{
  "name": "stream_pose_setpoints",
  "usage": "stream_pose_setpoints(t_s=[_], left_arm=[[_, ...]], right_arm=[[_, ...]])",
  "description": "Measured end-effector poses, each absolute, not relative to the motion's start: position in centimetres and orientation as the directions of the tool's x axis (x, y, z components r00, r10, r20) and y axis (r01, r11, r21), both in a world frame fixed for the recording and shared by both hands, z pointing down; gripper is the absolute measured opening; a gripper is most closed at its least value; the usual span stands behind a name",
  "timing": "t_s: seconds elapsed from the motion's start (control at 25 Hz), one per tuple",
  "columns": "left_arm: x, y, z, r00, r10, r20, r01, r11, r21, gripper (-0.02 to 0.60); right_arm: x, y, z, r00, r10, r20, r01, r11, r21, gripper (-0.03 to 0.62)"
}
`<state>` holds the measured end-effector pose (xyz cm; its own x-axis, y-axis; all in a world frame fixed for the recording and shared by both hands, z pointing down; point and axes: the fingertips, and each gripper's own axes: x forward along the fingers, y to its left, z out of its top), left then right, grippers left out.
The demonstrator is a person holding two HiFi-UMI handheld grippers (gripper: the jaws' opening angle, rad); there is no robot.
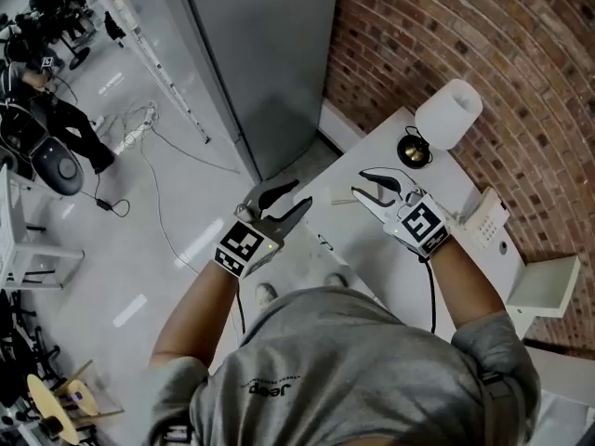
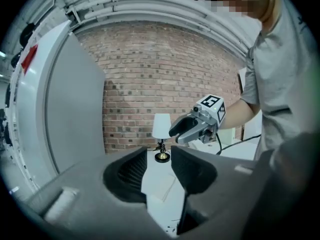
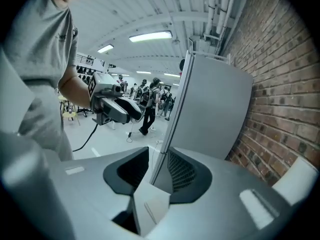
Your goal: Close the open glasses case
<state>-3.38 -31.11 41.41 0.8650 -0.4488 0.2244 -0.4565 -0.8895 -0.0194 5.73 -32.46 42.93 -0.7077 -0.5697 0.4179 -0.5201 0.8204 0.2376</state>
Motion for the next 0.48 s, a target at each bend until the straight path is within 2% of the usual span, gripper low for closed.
stream_pose_setpoints(t_s=[0.48], left_arm=[[-12.1, -28.8, 34.0, 0.77, -0.637, 0.038, -0.634, -0.759, 0.147, 0.012]], right_arm=[[0.1, -31.9, 33.4, -0.761, -0.623, 0.18, -0.636, 0.771, -0.019, 0.018]])
